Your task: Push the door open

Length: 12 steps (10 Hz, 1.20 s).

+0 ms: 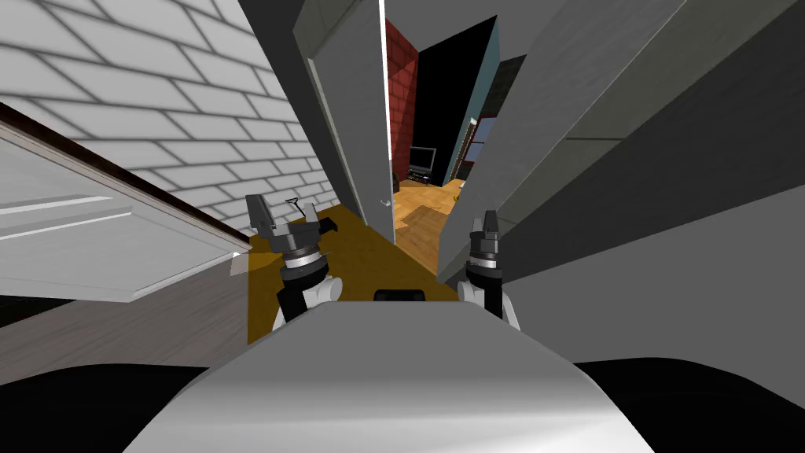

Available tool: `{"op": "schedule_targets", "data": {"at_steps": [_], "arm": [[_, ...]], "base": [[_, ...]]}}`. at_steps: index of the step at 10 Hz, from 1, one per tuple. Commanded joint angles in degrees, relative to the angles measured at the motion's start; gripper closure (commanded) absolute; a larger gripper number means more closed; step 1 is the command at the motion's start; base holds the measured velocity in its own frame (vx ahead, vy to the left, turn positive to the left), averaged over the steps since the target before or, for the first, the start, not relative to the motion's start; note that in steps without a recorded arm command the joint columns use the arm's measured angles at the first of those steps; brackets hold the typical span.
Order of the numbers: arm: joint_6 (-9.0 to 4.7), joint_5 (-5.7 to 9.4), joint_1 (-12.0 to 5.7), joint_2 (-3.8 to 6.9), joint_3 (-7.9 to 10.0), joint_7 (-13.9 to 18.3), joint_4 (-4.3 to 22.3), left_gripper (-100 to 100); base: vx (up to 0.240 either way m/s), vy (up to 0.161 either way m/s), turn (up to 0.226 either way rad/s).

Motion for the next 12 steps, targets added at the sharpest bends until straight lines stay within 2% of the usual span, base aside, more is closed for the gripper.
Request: {"op": "schedule_targets", "data": {"at_steps": [1, 8, 12], "arm": [[-0.16, -0.01, -0.61, 0.48, 0.16, -0.03, 1.63, -100], [-0.95, -0.07, -3.59, 2.28, 0.95, -0.16, 9.68, -100], [-1.54, -0.12, -5.80, 3.28, 1.53, -0.26, 15.64, -100]], "base": [[-0.042, -0.020, -0.089], [0.075, 0.086, -0.111], [0.061, 0.080, -0.129]]}}
